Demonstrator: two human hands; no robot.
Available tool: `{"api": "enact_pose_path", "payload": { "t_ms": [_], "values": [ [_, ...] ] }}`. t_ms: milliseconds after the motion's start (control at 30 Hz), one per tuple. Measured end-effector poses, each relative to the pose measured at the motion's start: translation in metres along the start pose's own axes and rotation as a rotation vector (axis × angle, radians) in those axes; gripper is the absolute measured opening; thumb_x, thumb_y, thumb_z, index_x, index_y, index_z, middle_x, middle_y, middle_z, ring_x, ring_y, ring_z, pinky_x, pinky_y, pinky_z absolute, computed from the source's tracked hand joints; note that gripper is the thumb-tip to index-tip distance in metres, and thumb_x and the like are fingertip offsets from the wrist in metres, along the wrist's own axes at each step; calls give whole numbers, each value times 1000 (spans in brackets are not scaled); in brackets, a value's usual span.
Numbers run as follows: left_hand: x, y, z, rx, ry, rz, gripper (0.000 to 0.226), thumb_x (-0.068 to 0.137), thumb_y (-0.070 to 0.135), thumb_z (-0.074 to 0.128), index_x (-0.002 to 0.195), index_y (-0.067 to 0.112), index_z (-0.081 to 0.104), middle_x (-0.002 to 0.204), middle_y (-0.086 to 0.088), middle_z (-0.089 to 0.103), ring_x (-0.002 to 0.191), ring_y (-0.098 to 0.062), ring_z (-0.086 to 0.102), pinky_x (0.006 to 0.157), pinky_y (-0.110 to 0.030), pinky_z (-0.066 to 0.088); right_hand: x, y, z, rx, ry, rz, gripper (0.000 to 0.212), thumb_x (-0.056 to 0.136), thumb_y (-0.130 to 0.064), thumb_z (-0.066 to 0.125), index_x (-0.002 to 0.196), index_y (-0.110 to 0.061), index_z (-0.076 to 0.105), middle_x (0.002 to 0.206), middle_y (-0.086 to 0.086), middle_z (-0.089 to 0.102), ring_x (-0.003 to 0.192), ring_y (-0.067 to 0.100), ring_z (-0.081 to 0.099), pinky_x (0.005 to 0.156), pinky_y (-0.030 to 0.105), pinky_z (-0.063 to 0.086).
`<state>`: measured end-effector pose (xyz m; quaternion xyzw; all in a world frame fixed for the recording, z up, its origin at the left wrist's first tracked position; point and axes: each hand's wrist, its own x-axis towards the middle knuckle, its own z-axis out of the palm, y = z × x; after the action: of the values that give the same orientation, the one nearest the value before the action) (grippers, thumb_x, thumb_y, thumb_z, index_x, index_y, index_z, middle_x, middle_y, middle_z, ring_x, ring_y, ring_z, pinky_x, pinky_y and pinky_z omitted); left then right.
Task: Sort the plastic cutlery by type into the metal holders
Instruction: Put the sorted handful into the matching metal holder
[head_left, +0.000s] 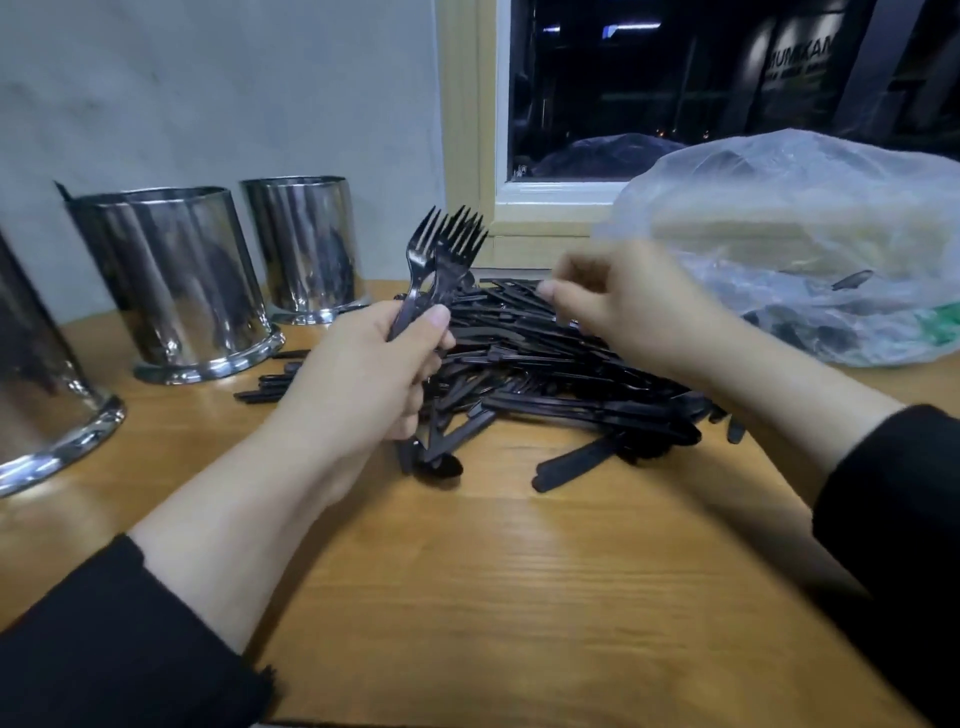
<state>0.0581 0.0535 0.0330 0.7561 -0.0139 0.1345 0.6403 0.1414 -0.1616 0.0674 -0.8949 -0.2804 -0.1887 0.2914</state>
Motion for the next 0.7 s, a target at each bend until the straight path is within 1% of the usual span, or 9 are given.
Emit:
{"api": "enact_pose_path", "payload": {
  "t_ms": [67, 133, 233, 300, 400, 500, 600, 700],
  "values": [
    [5, -3, -7, 48, -13, -10, 31, 104, 40, 55, 84, 18, 63, 65, 4, 43, 49, -11, 27, 43, -24, 26, -4, 10, 12, -98, -109, -30, 17, 96, -40, 64, 96, -25, 71, 82, -11, 67, 74, 4, 59, 66, 23, 44],
    [7, -4, -10, 89, 5, -7, 32, 103, 41, 56, 84, 16, 63, 59, 6, 38, 47, -11, 26, 44, -26, 25, -7, 13, 20, -177, -221, -70, 22, 95, -41, 65, 112, -29, 70, 93, -16, 65, 82, 2, 58, 72, 21, 44],
    [7, -3, -11, 131, 45, -6, 34, 101, 45, 57, 87, 15, 64, 52, 10, 33, 43, -11, 26, 45, -26, 25, -8, 12, 27, -258, -253, -88, 33, 95, -43, 64, 125, -28, 66, 106, -10, 66, 98, 12, 61, 87, 33, 49],
    [6, -5, -10, 163, 42, -19, 35, 101, 47, 55, 87, 17, 65, 51, 9, 34, 43, -11, 27, 46, -27, 27, -7, 10, 32, -313, -278, -84, 37, 96, -45, 63, 129, -28, 64, 110, -8, 65, 104, 17, 61, 93, 38, 48],
    [5, -7, -7, 252, 25, 6, 35, 101, 49, 54, 84, 21, 66, 51, 8, 37, 43, -11, 31, 52, -32, 30, -6, 11, 38, -375, -317, -56, 41, 96, -48, 59, 132, -30, 61, 110, -9, 62, 108, 18, 60, 99, 42, 45],
    [7, -5, -5, 315, 36, 45, 36, 101, 48, 53, 86, 18, 67, 51, 9, 39, 42, -10, 32, 56, -32, 31, -3, 13, 41, -384, -334, -36, 41, 96, -48, 59, 133, -30, 60, 111, -10, 60, 109, 19, 59, 100, 44, 43],
    [9, -3, -6, 355, 25, 57, 37, 101, 48, 52, 86, 18, 67, 50, 10, 39, 41, -8, 32, 55, -31, 32, -2, 14, 41, -324, -349, -22, 35, 95, -43, 63, 129, -34, 63, 107, -13, 59, 104, 16, 58, 99, 41, 44],
    [13, -4, -11, 379, 12, 56, 36, 101, 49, 51, 84, 21, 67, 48, 12, 39, 41, -8, 33, 56, -33, 32, -2, 15, 42, -263, -342, -17, 28, 94, -36, 67, 122, -37, 67, 100, -16, 59, 96, 11, 58, 94, 36, 46]
  ]
}}
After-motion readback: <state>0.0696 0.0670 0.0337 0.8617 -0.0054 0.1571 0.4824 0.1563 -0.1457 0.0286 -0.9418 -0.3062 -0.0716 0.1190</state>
